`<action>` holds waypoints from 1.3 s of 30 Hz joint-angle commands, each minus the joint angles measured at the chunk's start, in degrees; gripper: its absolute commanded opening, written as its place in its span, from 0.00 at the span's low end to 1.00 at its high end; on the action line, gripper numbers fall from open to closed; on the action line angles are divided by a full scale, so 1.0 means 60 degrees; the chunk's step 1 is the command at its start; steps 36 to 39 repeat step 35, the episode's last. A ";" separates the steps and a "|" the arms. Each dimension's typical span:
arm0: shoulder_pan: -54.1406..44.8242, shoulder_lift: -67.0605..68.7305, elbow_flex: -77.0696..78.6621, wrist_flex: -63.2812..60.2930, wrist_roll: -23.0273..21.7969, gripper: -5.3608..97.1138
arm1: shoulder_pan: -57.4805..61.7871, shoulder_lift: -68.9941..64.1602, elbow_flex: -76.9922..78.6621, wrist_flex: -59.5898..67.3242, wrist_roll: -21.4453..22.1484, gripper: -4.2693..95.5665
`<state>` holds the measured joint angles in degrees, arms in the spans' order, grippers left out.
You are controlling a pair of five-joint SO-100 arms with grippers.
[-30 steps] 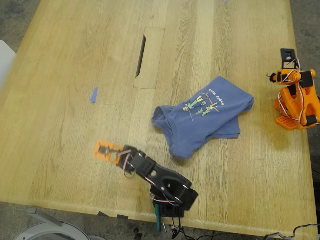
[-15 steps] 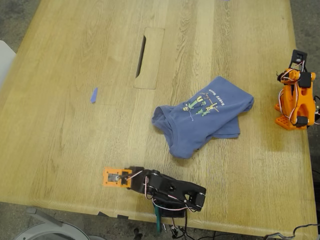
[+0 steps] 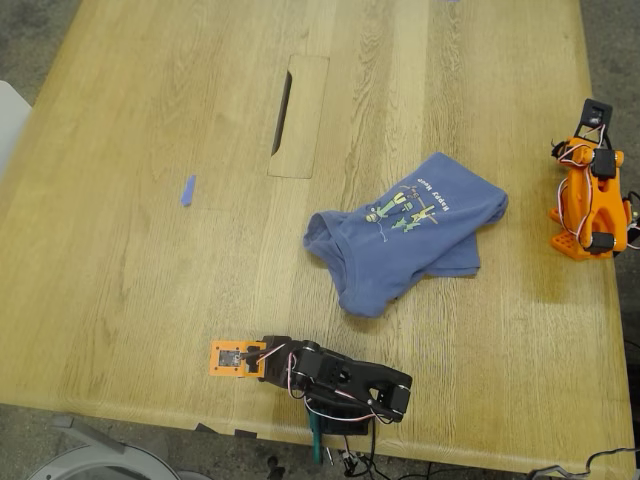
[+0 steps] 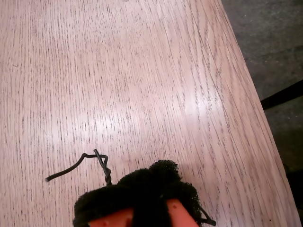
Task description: Fold a T-shirt
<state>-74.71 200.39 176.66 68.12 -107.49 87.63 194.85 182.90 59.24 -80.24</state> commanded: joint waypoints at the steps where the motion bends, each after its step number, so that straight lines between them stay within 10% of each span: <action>1: -0.0645 0.1069 -0.0161 0.0542 0.0073 0.05 | 0.0205 0.0073 0.0498 -0.0161 -0.0073 0.04; 14: -0.1465 0.1069 -0.0161 0.0923 -0.0015 0.05 | 0.0205 0.0073 0.0703 0.1289 -0.0396 0.04; 18: -0.1538 0.1069 -0.0161 0.2285 0.0059 0.05 | 0.0703 0.0073 0.0703 0.2109 -0.1802 0.10; 22: -0.1392 0.1055 -0.0161 0.2285 -0.0103 0.05 | 0.0806 0.0073 0.0703 0.1934 -0.0879 0.09; 25: -0.1348 0.1055 -0.0161 0.2285 0.0190 0.05 | 0.0806 0.0044 0.0703 0.2124 -0.2578 0.09; 39: -0.1362 0.1055 -0.0161 0.2285 -0.0322 0.05 | 0.1699 0.0044 0.0703 0.2124 -0.2607 0.09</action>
